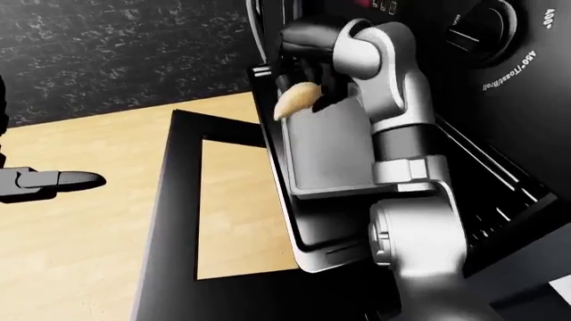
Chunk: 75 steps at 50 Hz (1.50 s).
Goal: Pick the sweet potato from the top rack in the oven and place it on the plate on the counter.
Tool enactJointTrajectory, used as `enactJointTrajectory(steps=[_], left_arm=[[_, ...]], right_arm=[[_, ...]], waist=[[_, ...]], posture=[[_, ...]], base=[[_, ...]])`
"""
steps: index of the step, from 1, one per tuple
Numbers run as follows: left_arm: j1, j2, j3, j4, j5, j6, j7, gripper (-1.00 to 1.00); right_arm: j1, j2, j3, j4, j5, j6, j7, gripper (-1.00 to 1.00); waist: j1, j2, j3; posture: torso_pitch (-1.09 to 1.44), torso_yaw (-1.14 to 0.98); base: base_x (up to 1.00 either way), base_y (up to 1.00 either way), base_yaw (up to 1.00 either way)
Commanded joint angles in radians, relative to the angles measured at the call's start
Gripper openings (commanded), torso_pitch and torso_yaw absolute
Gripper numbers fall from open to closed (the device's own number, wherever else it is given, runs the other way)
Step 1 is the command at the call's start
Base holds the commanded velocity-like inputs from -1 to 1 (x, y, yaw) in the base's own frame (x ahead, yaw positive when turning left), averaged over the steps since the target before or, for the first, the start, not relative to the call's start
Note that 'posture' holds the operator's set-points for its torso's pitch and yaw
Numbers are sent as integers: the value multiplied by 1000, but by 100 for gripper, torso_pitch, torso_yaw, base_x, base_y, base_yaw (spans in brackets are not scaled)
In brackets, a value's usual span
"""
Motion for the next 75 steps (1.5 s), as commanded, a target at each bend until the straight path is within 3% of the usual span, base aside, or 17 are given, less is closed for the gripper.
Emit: enactJointTrajectory(steps=[1, 11, 14, 20, 27, 30, 31, 36, 43, 47, 48, 51, 54, 58, 61, 65, 75], left_arm=[[-18, 12, 5, -20, 7, -31, 5, 100], [3, 2, 18, -11, 10, -59, -4, 100], [4, 3, 16, -9, 13, -61, -4, 100], [0, 7, 19, -20, 15, -44, -4, 100], [-15, 13, 16, -24, 11, -26, -3, 100], [-13, 13, 20, -24, 9, -28, -4, 100], [-14, 14, 22, -26, 8, -23, -4, 100], [-37, 27, 20, -48, 1, 24, 0, 100], [-61, 39, 14, -76, 2, 80, 5, 100], [-52, 35, 19, -72, 5, 70, 1, 100], [-44, 33, 18, -66, 7, 56, -1, 100], [-25, 24, 24, -51, 9, 25, -8, 100], [-21, 22, 23, -48, 12, 18, -8, 100], [-26, 23, 16, -50, 19, 26, -7, 100], [-35, 23, 3, -52, 25, 38, -4, 100], [-37, 20, 1, -52, 32, 39, -6, 100], [-54, 14, -18, -38, 39, 33, -8, 100]], right_arm=[[-20, 23, -12, -99, 120, 99, 46, -100], [-59, 56, 15, -199, 317, 298, 18, -100], [-45, 59, 30, -218, 310, 292, 35, -100], [-51, 62, 25, -208, 291, 286, 17, -100], [-39, 69, 23, -239, 301, 327, 42, -100], [-33, 72, 25, -241, 301, 335, 35, -100], [-31, 76, 24, -243, 306, 338, 31, -100], [-30, 79, 26, -244, 313, 344, 29, -100], [-10, 76, 20, -275, 320, 372, 18, -100], [-4, 83, 22, -298, 334, 399, 28, -100], [5, 82, 25, -307, 327, 404, 24, -100], [17, 103, 8, -334, 374, 430, 26, -100], [13, 119, -1, -356, 409, 542, -21, -100], [38, 132, 2, -449, 465, 621, -90, -100], [67, 131, 12, -503, 499, 660, -92, -100], [86, 134, 15, -554, 519, 691, -107, -100], [221, 164, -17, -799, 627, 841, -228, -100]], waist=[[1, 2, -26], [0, 2, -29], [0, 4, -83], [0, -71, -65], [35, -8, -44], [46, 108, -60], [51, 65, -44], [43, 55, -75], [31, 52, -34], [24, -36, -35], [-5, 3, -26], [20, -75, -82], [12, -48, -21], [-14, 4, 3], [-53, 108, 11], [-43, 79, -27], [6, -40, -18]], posture=[[0, 0], [0, 0], [0, 0], [0, 0], [0, 0], [0, 0], [0, 0], [0, 0], [0, 0], [0, 0], [0, 0], [0, 0], [0, 0], [0, 0], [0, 0], [0, 0], [0, 0]], base=[[0, 0, 0], [0, 0, 0], [-54, 7, 0], [-100, 32, 0], [-100, 33, 0], [-100, 35, 0], [-100, 36, 0], [-100, 37, 0], [-100, 19, 0], [-100, 0, 0], [-100, 0, 0], [-100, 0, 0], [0, 0, 0], [0, 0, 0], [0, 0, 0], [0, 0, 0], [0, 0, -3]])
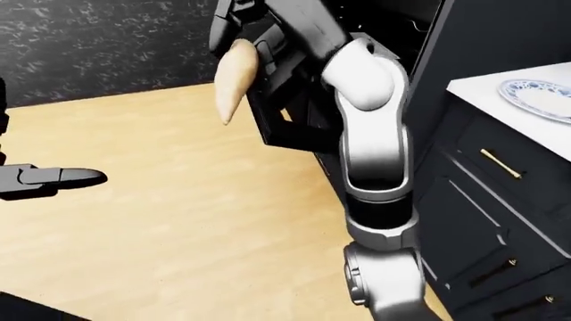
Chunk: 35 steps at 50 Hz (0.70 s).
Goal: Pick the sweet potato from the top rack in the oven and place it on the plate on the counter.
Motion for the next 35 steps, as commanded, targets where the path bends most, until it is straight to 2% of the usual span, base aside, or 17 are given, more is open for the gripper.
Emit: enactJointTrajectory(steps=[1, 2, 6, 9, 10, 11, 13, 16, 19, 21, 23, 24, 25, 28, 30, 34, 35], left_arm=[[-18, 7, -2, -25, 1, -38, 0, 100], [-18, 7, -3, -26, 2, -36, 0, 100], [-28, 3, -17, -32, 7, -28, 3, 100], [-10, -31, -71, -23, 20, -60, 7, 100], [-11, -36, -73, -26, 24, -58, 6, 100], [-18, -36, -62, -29, 22, -51, 1, 100], [-15, -40, -63, -29, 26, -55, -1, 100], [-15, -48, -79, -25, 38, -64, -2, 100], [-22, -53, -80, -22, 38, -64, -1, 100], [-26, -52, -79, -24, 40, -58, -1, 100], [-22, -51, -69, -37, 36, -51, -7, 100], [-21, -52, -67, -38, 35, -52, -7, 100], [-9, -56, -67, -35, 36, -65, -9, 100], [-5, -56, -63, -33, 33, -71, -10, 100], [-5, -57, -66, -29, 33, -75, -10, 100], [2, -57, -59, -26, 31, -82, -13, 100], [0, -53, -55, -30, 30, -76, -15, 100]], right_arm=[[-6, -28, -33, -38, 24, -7, -72, -100], [11, -10, -50, -58, 67, 28, -88, -100], [62, -24, -34, -102, 66, 17, -132, -100], [93, -21, -31, -102, 68, -7, -175, -100], [94, -17, -36, -99, 80, -10, -186, -100], [98, -23, -30, -104, 76, -10, -190, -100], [97, -24, -35, -120, 83, -1, -203, -100], [105, -26, -33, -123, 90, -3, -216, -100], [104, -32, -34, -104, 88, -15, -228, -100], [88, -37, -39, -89, 94, -14, -233, -100], [79, -42, -39, -72, 97, -20, -237, -100], [77, -42, -38, -69, 98, -21, -238, -100], [76, -43, -35, -61, 94, -28, -241, -100], [66, -42, -33, -44, 93, -33, -241, -100], [55, -41, -36, -15, 95, -48, -248, -100], [49, -39, -37, 24, 100, -62, -258, -100], [45, -38, -37, 30, 102, -49, -258, -100]], waist=[[-30, -14, -38], [-46, 11, -11], [-25, 47, -35], [-19, 96, -17], [-18, 119, -16], [-11, 162, -27], [-17, 137, -13], [-29, 115, -38], [-20, 76, -36], [-13, 43, -41], [-16, -16, -58], [-23, -33, -70], [-24, -15, -54], [-37, 20, -56], [-35, 48, -37], [-22, 85, -23], [2, 107, -24]], posture=[[0, 0], [0, 0], [0, 0], [0, 0], [0, 0], [0, 0], [0, 0], [0, 0], [0, 0], [0, 0], [0, 0], [0, 0], [0, 0], [0, 0], [0, 0], [0, 0], [0, 0]], base=[[0, 0, -87], [0, 0, -100], [0, 0, -100], [0, 0, -100], [0, 0, -100], [0, 0, -100], [0, 0, -100], [0, 0, -100], [0, 0, -100], [0, 0, -100], [0, 0, -100], [0, 0, -100], [0, 0, -100], [0, 0, -100], [0, 0, -100], [0, 0, -100], [0, -100, 0]])
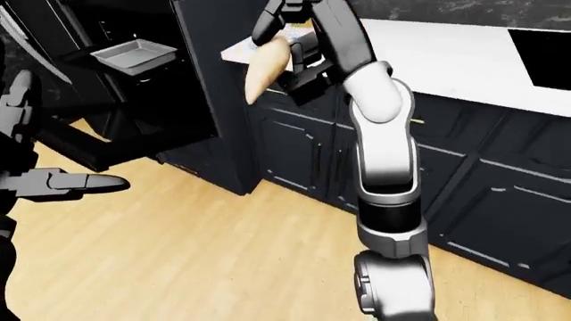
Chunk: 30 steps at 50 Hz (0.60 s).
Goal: Pick the sweet potato from the top rack in the oven and place it on the plate on the counter.
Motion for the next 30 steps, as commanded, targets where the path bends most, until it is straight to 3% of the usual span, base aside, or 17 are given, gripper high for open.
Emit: enactJointTrajectory(steps=[1, 2, 3, 4, 5, 6, 7, 9, 10, 11, 12, 16, 21, 22, 26, 29, 30], left_arm=[[-17, 19, 22, -25, 8, -8, 8, 100], [-22, 21, 23, -25, 8, -1, 10, 100], [-23, 23, 22, -25, 8, -1, 10, 100], [-22, 22, 22, -22, 8, -6, 9, 100], [-23, 22, 22, -18, 7, -8, 10, 100], [-23, 24, 19, -16, 10, -10, 11, 100], [-27, 24, 19, -17, 9, -6, 11, 100], [-29, 27, 20, -16, 8, -4, 12, 100], [-29, 27, 20, -16, 8, -4, 12, 100], [-31, 29, 21, -19, 9, 1, 13, 100], [-33, 30, 21, -23, 10, 9, 14, 100], [-33, 32, 21, -21, 12, 8, 15, 100], [-17, 29, 34, -24, 10, -4, 10, 100], [-16, 30, 37, -27, 9, -2, 9, 100], [-17, 37, 56, -39, 1, 11, 4, 100], [-11, 39, 55, -41, 3, 10, 6, 100], [-11, 38, 54, -42, 3, 11, 7, 100]], right_arm=[[-52, 3, -8, -22, 14, -11, -26, -100], [-49, -5, 1, -16, -3, -20, -33, -100], [-52, 2, -7, -12, 8, -2, -37, -100], [-49, 1, -2, -17, 15, -4, -28, -100], [-50, 5, -6, -15, 0, 15, -59, -99], [-45, -1, 7, -20, 1, 14, -34, -98], [-59, -1, 1, -6, -34, 29, -83, -99], [-79, 2, -13, -6, -17, 50, -83, -100], [-84, -3, -9, -5, -17, 57, -85, -100], [-100, -4, -15, -8, -7, 32, -100, -100], [-113, 12, -33, -10, 11, 126, -131, -100], [-155, -35, -32, 9, 62, 140, -184, -100], [-186, -62, 5, 112, 4, 52, -130, -100], [-201, -54, -6, 136, 0, 44, -140, -100], [-237, -56, -4, 233, -18, -27, -135, -100], [-251, -53, -7, 277, -29, -56, -134, -100], [-255, -54, -7, 290, -33, -62, -134, -100]], waist=[[29, 48, -24], [40, 125, -38], [29, 25, -1], [24, 34, -41], [30, 33, -55], [27, 44, -42], [23, -6, -45], [31, -64, -21], [35, -115, -22], [36, -118, -23], [24, -95, -16], [12, -50, -39], [2, -58, -42], [1, -57, -70], [2, -68, 0], [-8, -76, 11], [-9, -64, 9]], posture=[[0, 0], [0, 0], [0, 0], [0, 0], [0, 0], [0, 0], [0, 0], [0, 0], [0, 0], [0, 0], [0, 0], [0, 0], [0, 0], [0, 0], [0, 0], [0, 0], [0, 0]], base=[[0, -100, 0], [0, -100, 0], [0, -100, 0], [0, -100, 0], [0, -100, 0], [0, 0, 0], [0, 0, 0], [0, 0, 0], [0, 0, 0], [0, 0, 0], [0, 0, 0], [0, 0, 0], [0, 0, 0], [16, 0, 0], [46, 0, 0], [62, 0, 0], [62, 0, 0]])
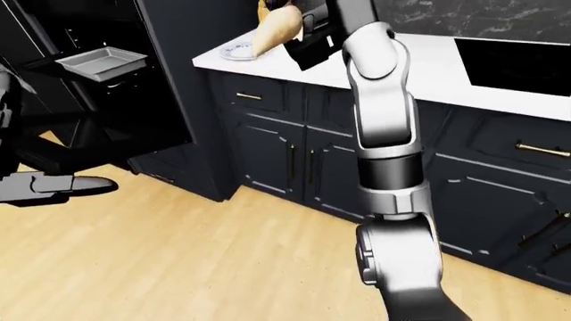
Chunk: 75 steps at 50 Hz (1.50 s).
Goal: Pick the sweet potato from the top rack in the oven and place it on the plate on the counter.
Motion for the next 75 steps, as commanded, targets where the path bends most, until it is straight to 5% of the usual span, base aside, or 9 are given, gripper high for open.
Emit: enactJointTrajectory(steps=[1, 6, 23, 33, 42, 46, 59, 67, 75], left_arm=[[-22, 17, 7, -11, 6, -24, 6, 100], [-18, 20, 19, -14, 6, -25, 2, 100], [-65, 83, 144, -81, -72, 71, -7, 100], [-82, 156, 179, -99, -155, 83, 51, 100], [-69, 164, 183, -99, -182, 80, 90, 100], [-77, 170, 188, -103, -191, 98, 101, 100], [-80, 178, 188, -105, -197, 108, 117, 100], [-77, 181, 191, -109, -201, 109, 117, 100], [-63, 187, 186, -109, -225, 94, 141, 100]], right_arm=[[-60, -7, -24, -18, 5, -50, -22, -100], [-78, -27, -29, 30, -1, -74, -45, -100], [-70, -54, -46, 61, 25, -87, -69, -100], [-62, -61, -45, 105, 37, -124, -89, -100], [-64, -61, -30, 115, -6, -132, -91, -100], [-64, -57, -24, 120, -45, -140, -86, -100], [-55, -54, -36, 106, -37, -130, -84, -100], [-62, -55, -51, 108, -27, -102, -122, -100], [-44, -55, -37, 82, -27, -75, -92, -100]], waist=[[8, -4, -22], [4, 70, -48], [25, -81, -74], [13, 61, -106], [16, 27, -54], [10, -91, -52], [37, 88, -89], [41, -83, -44], [12, -17, -97]], posture=[[0, 0], [0, 0], [0, 0], [0, 0], [0, 0], [0, 0], [0, 0], [0, 0], [0, 0]], base=[[62, 0, 0], [65, 0, 0], [72, 0, 0], [78, 0, 0], [50, 0, 0], [0, 0, 0], [0, 0, 88], [0, 34, 12], [9, 7, 0]])
